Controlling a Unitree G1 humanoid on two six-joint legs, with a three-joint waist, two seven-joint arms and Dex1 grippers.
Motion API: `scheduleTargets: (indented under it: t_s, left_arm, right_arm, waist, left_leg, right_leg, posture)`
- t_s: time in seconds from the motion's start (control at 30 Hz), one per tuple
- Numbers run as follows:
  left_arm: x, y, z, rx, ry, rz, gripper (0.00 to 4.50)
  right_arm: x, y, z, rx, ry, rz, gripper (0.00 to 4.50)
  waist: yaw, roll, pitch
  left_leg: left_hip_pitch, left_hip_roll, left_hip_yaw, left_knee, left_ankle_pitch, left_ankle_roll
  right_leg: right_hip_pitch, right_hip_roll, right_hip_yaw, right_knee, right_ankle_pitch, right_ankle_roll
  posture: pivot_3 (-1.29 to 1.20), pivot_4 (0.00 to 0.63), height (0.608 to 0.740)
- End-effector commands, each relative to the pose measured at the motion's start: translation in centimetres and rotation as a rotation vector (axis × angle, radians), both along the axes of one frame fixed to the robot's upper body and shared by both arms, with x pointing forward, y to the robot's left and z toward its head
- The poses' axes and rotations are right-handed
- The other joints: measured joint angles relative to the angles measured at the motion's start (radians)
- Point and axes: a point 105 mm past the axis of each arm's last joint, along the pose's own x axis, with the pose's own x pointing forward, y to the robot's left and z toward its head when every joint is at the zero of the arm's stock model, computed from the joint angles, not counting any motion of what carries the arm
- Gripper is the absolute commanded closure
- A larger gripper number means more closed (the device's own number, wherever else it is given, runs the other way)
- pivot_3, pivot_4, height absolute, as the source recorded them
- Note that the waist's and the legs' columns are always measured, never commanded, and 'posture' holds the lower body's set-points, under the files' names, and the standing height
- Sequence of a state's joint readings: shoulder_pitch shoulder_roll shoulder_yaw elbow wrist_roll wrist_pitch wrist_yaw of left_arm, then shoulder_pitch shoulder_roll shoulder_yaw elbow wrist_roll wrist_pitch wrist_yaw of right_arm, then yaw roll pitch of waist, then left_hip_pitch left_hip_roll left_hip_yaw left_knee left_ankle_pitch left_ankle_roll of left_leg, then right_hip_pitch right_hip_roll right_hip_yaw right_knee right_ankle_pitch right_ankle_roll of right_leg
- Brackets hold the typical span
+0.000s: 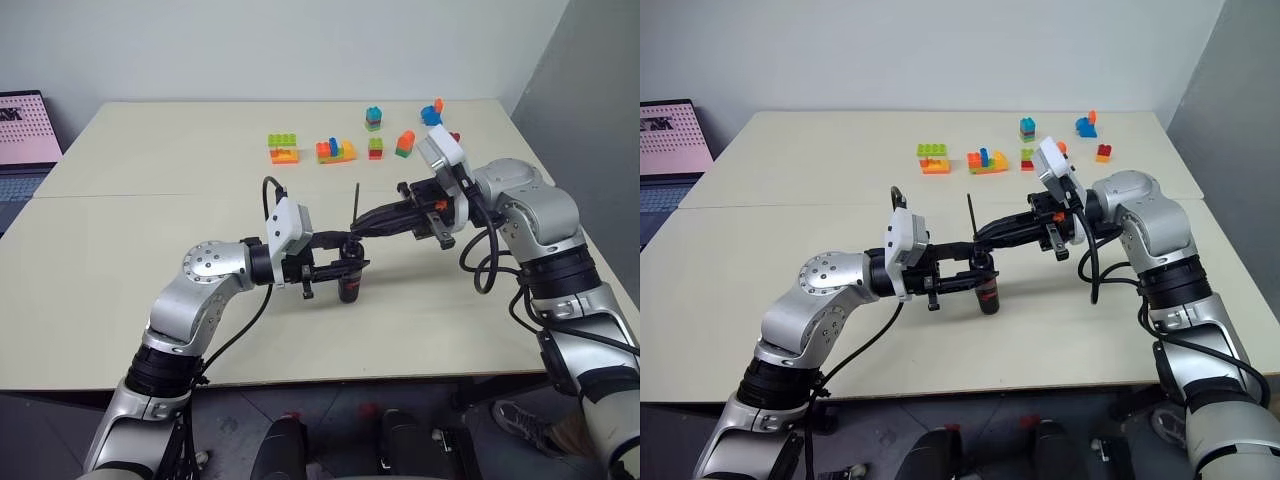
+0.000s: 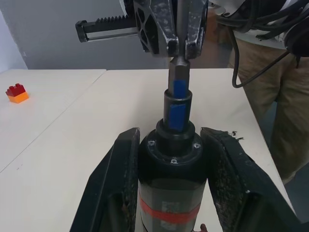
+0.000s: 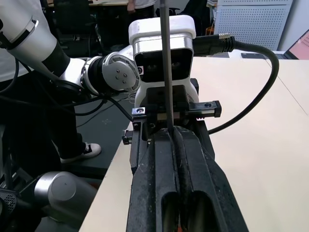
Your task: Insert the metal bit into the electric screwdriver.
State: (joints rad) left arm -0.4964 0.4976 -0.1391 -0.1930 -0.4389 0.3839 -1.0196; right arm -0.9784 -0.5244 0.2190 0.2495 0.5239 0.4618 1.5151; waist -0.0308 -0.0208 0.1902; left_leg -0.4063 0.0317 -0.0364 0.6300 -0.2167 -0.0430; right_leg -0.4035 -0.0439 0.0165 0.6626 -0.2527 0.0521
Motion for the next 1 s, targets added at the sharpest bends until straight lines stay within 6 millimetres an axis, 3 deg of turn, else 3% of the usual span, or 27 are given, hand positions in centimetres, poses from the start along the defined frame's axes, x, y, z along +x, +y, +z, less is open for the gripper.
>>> scheduleTargets:
  t_s: [0.03, 0.13, 0.23, 0.43, 0.6, 0.77, 0.87, 1.0]
  left_arm:
    - [-0.1, 0.0, -0.9, 0.028, 0.037, -0.01, 2.89]
    - [-0.1, 0.0, -0.9, 0.029, 0.034, -0.009, 2.89]
    - [-0.1, 0.0, -0.9, 0.03, 0.031, -0.008, 2.89]
    - [-0.1, -0.2, -0.8, 0.028, 0.029, -0.006, 2.89]
    - [1.1, 0.1, 0.8, 0.058, -0.044, 0.055, 2.89]
    - [4.1, 2.0, 2.9, 0.311, -0.235, 0.164, 2.89]
    - [6.0, 3.2, 2.8, 0.538, -0.35, 0.193, 2.89]
    - [7.5, 2.9, 1.2, 0.767, -0.494, 0.119, 2.89]
  right_arm:
    - [-0.9, 0.0, 0.1, -0.021, -0.022, 0.082, 4.5]
    - [-0.6, 0.1, 0.2, -0.024, -0.041, 0.06, 4.5]
    - [-1.0, -0.1, 0.4, -0.034, -0.024, 0.077, 4.03]
    - [-0.9, -0.8, 1.9, -0.005, -0.046, 0.043, 2.7]
    - [0.5, -3.1, 3.0, 0.028, -0.117, -0.108, 1.55]
    - [1.0, -6.4, 2.8, -0.029, -0.224, -0.274, 0.63]
    - [1.6, -8.4, 2.0, -0.151, -0.378, -0.404, 0.63]
    - [1.3, -10.3, 2.1, -0.274, -0.523, -0.49, 0.63]
  waist:
    - [0.0, 0.0, 0.0]
    - [0.0, 0.0, 0.0]
    - [0.0, 0.0, 0.0]
    - [0.0, 0.0, 0.0]
    - [0.001, 0.0, 0.0]
    - [0.001, -0.001, 0.001]
    - [-0.002, -0.001, 0.001]
    - [-0.001, 0.0, 0.001]
  left_leg:
    - [0.0, 0.0, 0.0, 0.0, 0.0, 0.0]
    - [0.0, 0.0, 0.0, 0.0, 0.0, 0.0]
    - [0.0, 0.0, 0.0, 0.0, 0.0, 0.0]
    - [0.0, 0.0, 0.0, 0.0, 0.0, 0.0]
    - [-0.001, 0.0, 0.0, 0.0, 0.0, 0.0]
    - [-0.002, 0.0, 0.0, 0.0, 0.0, 0.0]
    - [-0.002, 0.0, 0.0, 0.0, 0.0, 0.0]
    - [-0.003, 0.0, 0.004, -0.001, 0.0, 0.0]
  right_leg:
    - [0.0, 0.0, 0.0, 0.0, 0.0, 0.0]
    - [0.0, 0.0, 0.0, 0.0, 0.0, 0.0]
    - [0.0, 0.0, 0.0, 0.0, 0.0, 0.0]
    - [0.0, 0.0, 0.0, 0.0, 0.0, 0.0]
    - [0.0, 0.0, 0.0, -0.001, 0.0, 0.0]
    - [-0.001, 0.0, 0.0, 0.0, 0.0, 0.0]
    - [-0.002, 0.0, 0.0, -0.001, 0.0, 0.001]
    - [-0.003, 0.0, 0.002, -0.003, 0.0, 0.001]
  posture:
    - [0.0, 0.15, 0.74]
    - [0.0, 0.15, 0.74]
    - [0.0, 0.15, 0.74]
    - [0.0, 0.15, 0.74]
    - [0.0, 0.15, 0.74]
    - [0.0, 0.15, 0.74]
    - [0.0, 0.15, 0.74]
    - [0.0, 0.15, 0.74]
